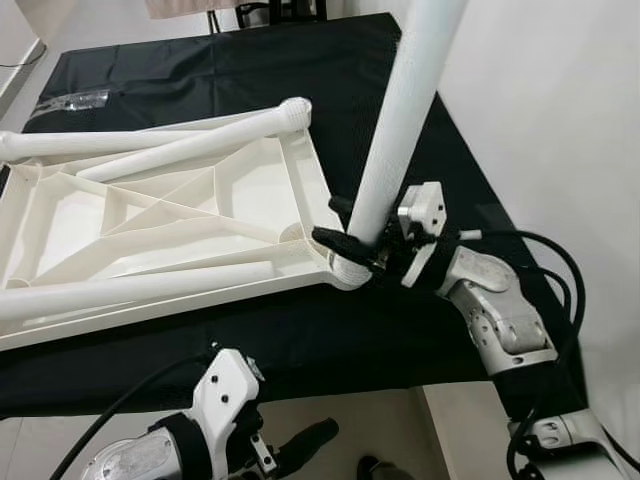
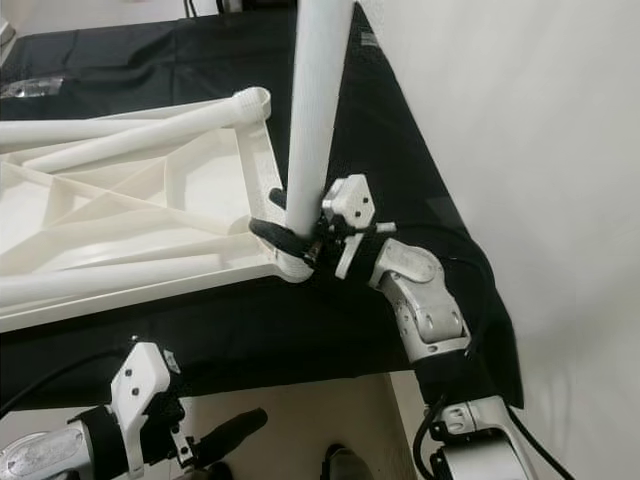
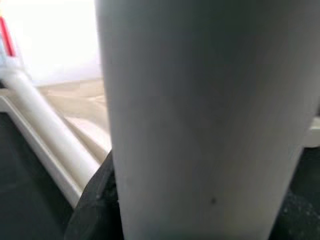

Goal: Building children table

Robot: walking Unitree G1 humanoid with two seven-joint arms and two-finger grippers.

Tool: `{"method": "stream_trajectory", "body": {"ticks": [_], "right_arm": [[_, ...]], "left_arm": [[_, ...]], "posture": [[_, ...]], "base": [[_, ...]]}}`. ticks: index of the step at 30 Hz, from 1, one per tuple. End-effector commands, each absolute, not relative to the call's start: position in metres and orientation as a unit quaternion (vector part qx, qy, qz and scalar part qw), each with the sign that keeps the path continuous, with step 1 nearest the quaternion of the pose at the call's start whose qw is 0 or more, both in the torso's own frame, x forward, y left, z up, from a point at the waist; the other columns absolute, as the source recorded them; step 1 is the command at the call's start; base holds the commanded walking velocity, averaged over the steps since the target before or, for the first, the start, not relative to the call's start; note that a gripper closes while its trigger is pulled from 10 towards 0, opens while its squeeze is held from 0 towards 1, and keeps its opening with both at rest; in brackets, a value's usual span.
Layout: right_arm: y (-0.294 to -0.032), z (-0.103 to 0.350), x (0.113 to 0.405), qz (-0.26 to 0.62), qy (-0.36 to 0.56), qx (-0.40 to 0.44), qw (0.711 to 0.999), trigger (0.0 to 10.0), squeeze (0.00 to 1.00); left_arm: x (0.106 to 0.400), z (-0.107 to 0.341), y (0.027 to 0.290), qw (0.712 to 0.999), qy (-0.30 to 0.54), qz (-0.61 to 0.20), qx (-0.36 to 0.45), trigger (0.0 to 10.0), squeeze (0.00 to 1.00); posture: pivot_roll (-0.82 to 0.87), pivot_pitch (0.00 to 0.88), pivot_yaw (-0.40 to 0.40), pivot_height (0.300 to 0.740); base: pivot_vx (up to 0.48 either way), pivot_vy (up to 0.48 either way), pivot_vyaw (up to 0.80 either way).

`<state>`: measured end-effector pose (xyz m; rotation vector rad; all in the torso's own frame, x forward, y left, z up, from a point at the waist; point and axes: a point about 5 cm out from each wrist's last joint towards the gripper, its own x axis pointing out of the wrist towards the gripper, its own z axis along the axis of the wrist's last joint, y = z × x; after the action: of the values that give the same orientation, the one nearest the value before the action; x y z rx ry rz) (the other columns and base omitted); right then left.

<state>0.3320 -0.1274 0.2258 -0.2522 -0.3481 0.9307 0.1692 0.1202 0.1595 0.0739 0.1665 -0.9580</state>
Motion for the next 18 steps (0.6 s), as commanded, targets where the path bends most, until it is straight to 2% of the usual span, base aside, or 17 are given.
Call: {"method": "stream_trajectory", "body": {"ticks": [1, 3, 10, 14, 18], "right_arm": [[-0.134, 0.205, 0.338, 0.415, -0.123, -0.146, 0.890, 10.0, 0.00], [-0.136, 0.205, 0.343, 0.400, -0.118, -0.128, 0.900, 10.0, 0.00], [-0.132, 0.202, 0.345, 0.408, -0.101, -0.076, 0.904, 10.0, 0.00], [-0.126, 0.199, 0.340, 0.428, -0.104, -0.067, 0.895, 10.0, 0.00], [-0.116, 0.198, 0.329, 0.474, -0.110, -0.070, 0.871, 10.0, 0.00]], "left_arm": [[0.165, 0.158, 0.121, 0.880, 0.091, -0.465, 0.039, 10.0, 0.00], [0.165, 0.157, 0.121, 0.880, 0.092, -0.465, 0.039, 10.0, 0.00], [0.164, 0.157, 0.120, 0.880, 0.092, -0.465, 0.038, 10.0, 0.00], [0.163, 0.157, 0.121, 0.880, 0.093, -0.465, 0.037, 10.0, 0.00], [0.162, 0.157, 0.121, 0.879, 0.094, -0.467, 0.035, 10.0, 0.00]], "posture": [[-0.01, 0.270, 0.018, 0.740], [-0.01, 0.267, 0.018, 0.740], [-0.01, 0.263, 0.015, 0.740], [-0.01, 0.260, 0.014, 0.740], [-0.01, 0.262, 0.018, 0.740]], "base": [[0.000, 0.000, 0.00], [0.000, 0.000, 0.00], [0.000, 0.000, 0.00], [0.000, 0.000, 0.00], [0.000, 0.000, 0.00]]}}
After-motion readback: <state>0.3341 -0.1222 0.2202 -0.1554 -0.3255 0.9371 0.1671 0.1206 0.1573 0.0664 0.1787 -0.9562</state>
